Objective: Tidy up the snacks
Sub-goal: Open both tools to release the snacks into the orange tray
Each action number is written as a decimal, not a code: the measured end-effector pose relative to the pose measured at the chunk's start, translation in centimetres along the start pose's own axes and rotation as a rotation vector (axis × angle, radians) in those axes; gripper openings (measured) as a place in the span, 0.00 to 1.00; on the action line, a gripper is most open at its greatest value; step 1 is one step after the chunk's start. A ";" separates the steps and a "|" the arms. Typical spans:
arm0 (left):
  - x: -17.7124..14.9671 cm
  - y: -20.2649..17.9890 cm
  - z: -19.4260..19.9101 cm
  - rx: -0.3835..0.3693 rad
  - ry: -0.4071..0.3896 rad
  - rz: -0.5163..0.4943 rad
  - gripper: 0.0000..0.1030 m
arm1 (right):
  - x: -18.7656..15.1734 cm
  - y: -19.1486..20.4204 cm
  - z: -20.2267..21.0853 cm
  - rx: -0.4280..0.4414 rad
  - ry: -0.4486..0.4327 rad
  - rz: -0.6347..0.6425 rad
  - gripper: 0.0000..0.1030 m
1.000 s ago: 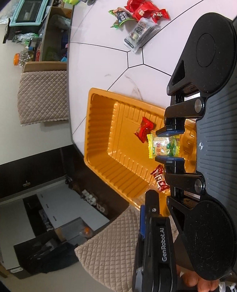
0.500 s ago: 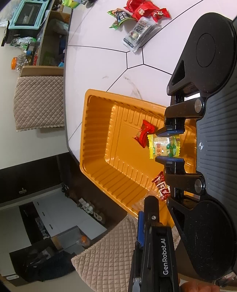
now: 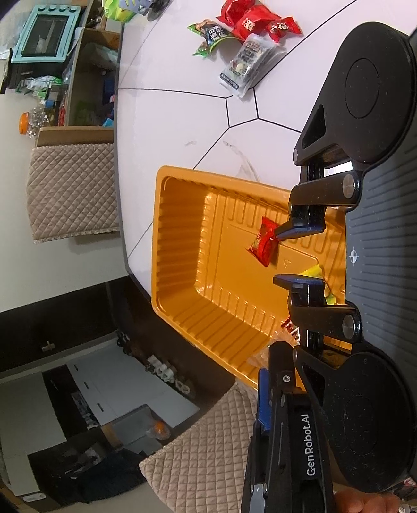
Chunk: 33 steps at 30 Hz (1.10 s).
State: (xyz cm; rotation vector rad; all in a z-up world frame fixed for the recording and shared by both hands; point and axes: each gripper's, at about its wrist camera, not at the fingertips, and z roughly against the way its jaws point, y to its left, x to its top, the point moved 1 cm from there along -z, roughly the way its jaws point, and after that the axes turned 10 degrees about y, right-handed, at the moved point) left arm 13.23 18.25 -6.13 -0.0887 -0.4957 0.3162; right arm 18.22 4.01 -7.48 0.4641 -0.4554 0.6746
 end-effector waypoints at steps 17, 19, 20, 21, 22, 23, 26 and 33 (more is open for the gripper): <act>-0.4 0.2 1.2 0.009 -0.010 0.018 0.51 | -0.7 -1.2 2.7 0.005 -0.068 -0.068 0.63; -0.8 0.2 1.6 0.010 -0.008 0.024 0.53 | -1.1 -1.5 3.2 0.009 -0.074 -0.076 0.65; -1.0 0.3 1.8 0.009 -0.008 0.026 0.54 | -1.3 -1.6 3.6 0.010 -0.078 -0.082 0.66; -1.2 0.2 2.0 0.009 -0.007 0.028 0.54 | -1.5 -1.8 3.9 0.011 -0.082 -0.088 0.67; -1.4 0.2 2.2 0.009 -0.007 0.029 0.54 | -1.7 -2.0 4.3 0.012 -0.087 -0.096 0.68; -1.7 0.1 2.5 0.008 -0.007 0.032 0.54 | -2.0 -2.3 4.7 0.014 -0.091 -0.103 0.68; -2.3 -0.4 3.1 0.006 -0.010 0.030 0.54 | -2.8 -3.0 5.8 0.018 -0.097 -0.125 0.69; -3.6 -2.5 3.9 -0.005 -0.007 0.022 0.54 | -4.7 -5.1 8.2 0.039 -0.097 -0.161 0.70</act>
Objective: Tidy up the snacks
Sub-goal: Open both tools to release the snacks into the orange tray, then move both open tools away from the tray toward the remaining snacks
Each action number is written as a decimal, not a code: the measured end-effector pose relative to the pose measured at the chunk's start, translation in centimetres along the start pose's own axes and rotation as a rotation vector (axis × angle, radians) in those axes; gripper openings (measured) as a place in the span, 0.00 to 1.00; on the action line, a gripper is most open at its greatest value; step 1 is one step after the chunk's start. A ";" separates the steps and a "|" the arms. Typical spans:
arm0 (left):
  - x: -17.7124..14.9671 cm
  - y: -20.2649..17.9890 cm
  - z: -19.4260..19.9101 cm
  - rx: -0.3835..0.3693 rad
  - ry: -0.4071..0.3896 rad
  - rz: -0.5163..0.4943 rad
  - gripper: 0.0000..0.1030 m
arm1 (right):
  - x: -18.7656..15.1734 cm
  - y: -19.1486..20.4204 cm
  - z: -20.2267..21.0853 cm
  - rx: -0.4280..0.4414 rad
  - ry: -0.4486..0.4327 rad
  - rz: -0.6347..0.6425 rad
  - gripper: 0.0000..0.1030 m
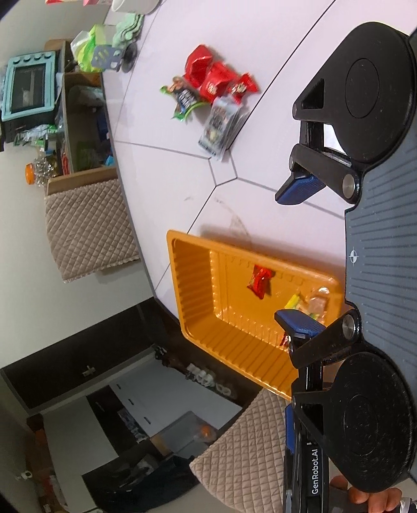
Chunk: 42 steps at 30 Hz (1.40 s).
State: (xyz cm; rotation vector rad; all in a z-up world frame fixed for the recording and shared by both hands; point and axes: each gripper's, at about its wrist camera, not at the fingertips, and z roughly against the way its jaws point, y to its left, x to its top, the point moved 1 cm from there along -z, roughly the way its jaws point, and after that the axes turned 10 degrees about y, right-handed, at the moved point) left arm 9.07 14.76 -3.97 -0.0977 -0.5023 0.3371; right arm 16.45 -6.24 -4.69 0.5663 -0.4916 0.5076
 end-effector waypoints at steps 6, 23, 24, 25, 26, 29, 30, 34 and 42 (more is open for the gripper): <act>-0.8 -3.3 0.0 -0.027 0.006 -0.032 0.54 | -0.9 -2.2 1.9 -0.006 0.006 -0.011 0.70; 0.7 -14.1 -3.5 -0.076 0.021 -0.113 0.54 | -1.5 -11.6 6.0 -0.117 -0.007 -0.057 0.70; 0.9 -14.7 -3.8 -0.075 0.019 -0.114 0.54 | -1.5 -12.2 6.1 -0.124 -0.008 -0.058 0.70; 1.1 -15.1 -4.1 -0.074 0.019 -0.115 0.54 | -1.4 -12.9 6.2 -0.133 -0.006 -0.060 0.70; 1.3 -15.6 -4.4 -0.071 0.021 -0.116 0.54 | -1.3 -13.5 6.2 -0.141 -0.003 -0.062 0.70; 2.0 -16.8 -5.4 -0.061 0.022 -0.118 0.54 | -0.9 -15.4 6.4 -0.158 -0.005 -0.063 0.70; 2.2 -17.1 -5.8 -0.058 0.024 -0.117 0.55 | -0.7 -15.9 6.4 -0.163 -0.007 -0.062 0.70; 3.1 -18.4 -7.1 -0.044 0.024 -0.101 0.60 | 0.0 -18.1 6.2 -0.171 -0.009 -0.066 0.70; 5.2 -20.5 -10.4 -0.024 0.037 -0.076 0.67 | 1.8 -21.2 5.0 -0.184 -0.010 -0.041 0.70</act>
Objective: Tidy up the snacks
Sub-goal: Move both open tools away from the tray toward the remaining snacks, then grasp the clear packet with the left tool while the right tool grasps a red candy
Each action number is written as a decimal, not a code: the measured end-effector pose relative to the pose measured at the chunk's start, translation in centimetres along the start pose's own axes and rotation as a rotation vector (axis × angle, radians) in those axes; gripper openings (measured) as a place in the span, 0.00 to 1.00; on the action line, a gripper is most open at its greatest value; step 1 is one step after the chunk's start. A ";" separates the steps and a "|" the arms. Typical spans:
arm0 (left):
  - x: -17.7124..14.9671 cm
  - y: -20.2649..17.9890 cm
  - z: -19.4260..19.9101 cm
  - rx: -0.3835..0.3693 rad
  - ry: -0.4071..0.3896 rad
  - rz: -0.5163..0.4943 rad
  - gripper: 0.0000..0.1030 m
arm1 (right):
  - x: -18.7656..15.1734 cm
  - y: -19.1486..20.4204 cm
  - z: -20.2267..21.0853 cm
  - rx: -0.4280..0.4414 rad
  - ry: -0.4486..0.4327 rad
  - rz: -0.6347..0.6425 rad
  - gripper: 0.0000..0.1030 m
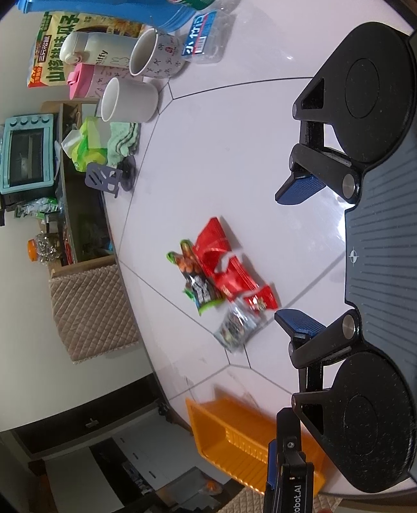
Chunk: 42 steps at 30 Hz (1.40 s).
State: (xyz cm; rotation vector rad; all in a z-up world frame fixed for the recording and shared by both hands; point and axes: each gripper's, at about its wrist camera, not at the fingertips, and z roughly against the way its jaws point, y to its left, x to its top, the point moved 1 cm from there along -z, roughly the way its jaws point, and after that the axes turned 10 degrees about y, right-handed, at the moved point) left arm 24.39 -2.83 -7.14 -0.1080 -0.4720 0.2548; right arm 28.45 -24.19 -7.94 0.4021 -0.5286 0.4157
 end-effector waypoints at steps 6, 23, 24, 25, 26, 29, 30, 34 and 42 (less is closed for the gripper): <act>2.2 -1.3 -2.9 0.021 -0.006 0.007 0.72 | 1.8 -1.5 -1.6 0.001 -0.008 0.002 0.70; 5.8 -2.1 -10.9 0.136 0.021 -0.003 0.72 | 4.3 -3.3 -5.2 0.009 -0.012 0.015 0.70; 5.9 -1.9 -11.2 0.141 0.022 -0.002 0.72 | 4.5 -3.3 -5.3 0.011 -0.016 0.022 0.70; 5.9 -1.8 -11.3 0.146 0.024 -0.001 0.72 | 4.8 -3.4 -5.6 0.012 -0.018 0.030 0.70; 6.0 -1.6 -11.4 0.145 0.025 0.001 0.73 | 5.0 -3.4 -5.8 0.013 -0.019 0.040 0.70; 6.0 -1.1 -11.4 0.145 0.023 0.009 0.74 | 5.9 -3.2 -6.8 0.013 -0.015 0.077 0.70; 5.9 -0.9 -11.2 0.155 0.018 0.010 0.74 | 6.1 -3.1 -7.1 0.016 -0.014 0.093 0.70; 5.6 -0.1 -10.8 0.183 0.014 0.018 0.74 | 7.2 -2.6 -8.5 0.014 -0.011 0.164 0.70; 5.5 1.6 -10.2 0.245 0.003 0.049 0.73 | 8.6 -1.7 -11.6 -0.005 0.017 0.272 0.69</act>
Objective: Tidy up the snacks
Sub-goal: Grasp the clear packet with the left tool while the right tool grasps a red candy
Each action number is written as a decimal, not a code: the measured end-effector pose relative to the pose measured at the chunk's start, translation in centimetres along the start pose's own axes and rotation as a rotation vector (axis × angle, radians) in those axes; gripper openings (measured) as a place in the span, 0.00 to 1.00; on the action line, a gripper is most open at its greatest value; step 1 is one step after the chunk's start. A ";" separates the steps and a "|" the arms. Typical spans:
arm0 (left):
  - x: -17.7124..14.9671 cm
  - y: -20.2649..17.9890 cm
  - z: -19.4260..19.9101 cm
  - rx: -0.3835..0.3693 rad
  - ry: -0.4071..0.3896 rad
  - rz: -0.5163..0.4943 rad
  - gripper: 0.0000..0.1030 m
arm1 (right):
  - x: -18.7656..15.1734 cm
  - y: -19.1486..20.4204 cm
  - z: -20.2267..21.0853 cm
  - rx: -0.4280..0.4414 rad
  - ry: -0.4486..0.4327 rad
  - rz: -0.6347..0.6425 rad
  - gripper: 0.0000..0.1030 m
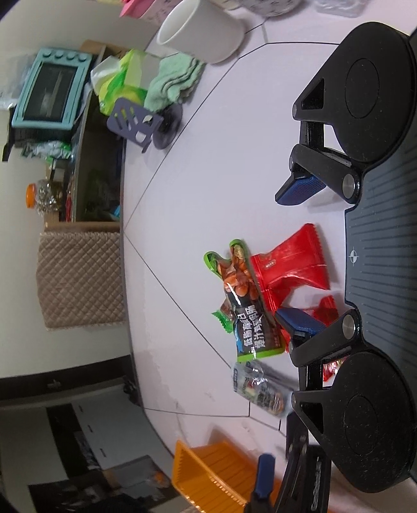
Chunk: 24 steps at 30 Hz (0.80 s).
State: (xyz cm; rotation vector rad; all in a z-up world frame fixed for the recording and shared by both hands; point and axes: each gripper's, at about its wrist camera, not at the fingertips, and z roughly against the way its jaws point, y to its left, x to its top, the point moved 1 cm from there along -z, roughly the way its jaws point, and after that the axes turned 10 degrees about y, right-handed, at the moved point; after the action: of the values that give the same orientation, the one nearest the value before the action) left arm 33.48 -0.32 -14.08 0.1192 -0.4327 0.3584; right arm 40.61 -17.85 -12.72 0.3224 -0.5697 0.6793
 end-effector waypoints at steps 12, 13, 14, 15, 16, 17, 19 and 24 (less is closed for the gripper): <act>0.7 -1.2 1.4 -0.073 -0.047 -0.051 0.73 | 0.1 0.6 -1.9 0.015 0.046 0.074 0.33; 1.0 -1.5 1.2 -0.076 -0.048 -0.057 0.73 | 0.0 0.5 -1.8 0.014 0.046 0.071 0.33; 1.2 -1.7 1.1 -0.077 -0.051 -0.065 0.73 | -0.2 0.5 -1.7 0.013 0.045 0.067 0.32; 1.5 -2.0 0.8 -0.074 -0.054 -0.074 0.71 | -0.3 0.3 -1.5 0.009 0.046 0.059 0.31; 1.7 -2.2 0.5 -0.074 -0.049 -0.084 0.70 | -0.5 0.2 -1.3 0.001 0.047 0.047 0.30; 1.9 -2.3 0.1 -0.075 -0.037 -0.091 0.66 | -0.7 0.0 -1.1 -0.005 0.049 0.032 0.30; 2.3 -2.4 -0.7 -0.077 -0.016 -0.091 0.65 | -1.1 -0.5 -0.7 -0.005 0.051 0.000 0.30; 3.2 -2.4 -1.8 -0.077 0.002 -0.082 0.64 | -2.1 -1.9 0.8 -0.016 0.038 -0.084 0.30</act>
State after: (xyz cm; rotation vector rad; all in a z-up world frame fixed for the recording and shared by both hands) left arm 37.77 -1.20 -14.43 0.0611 -0.4382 0.2611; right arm 40.29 -20.62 -13.51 0.3166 -0.5223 0.5983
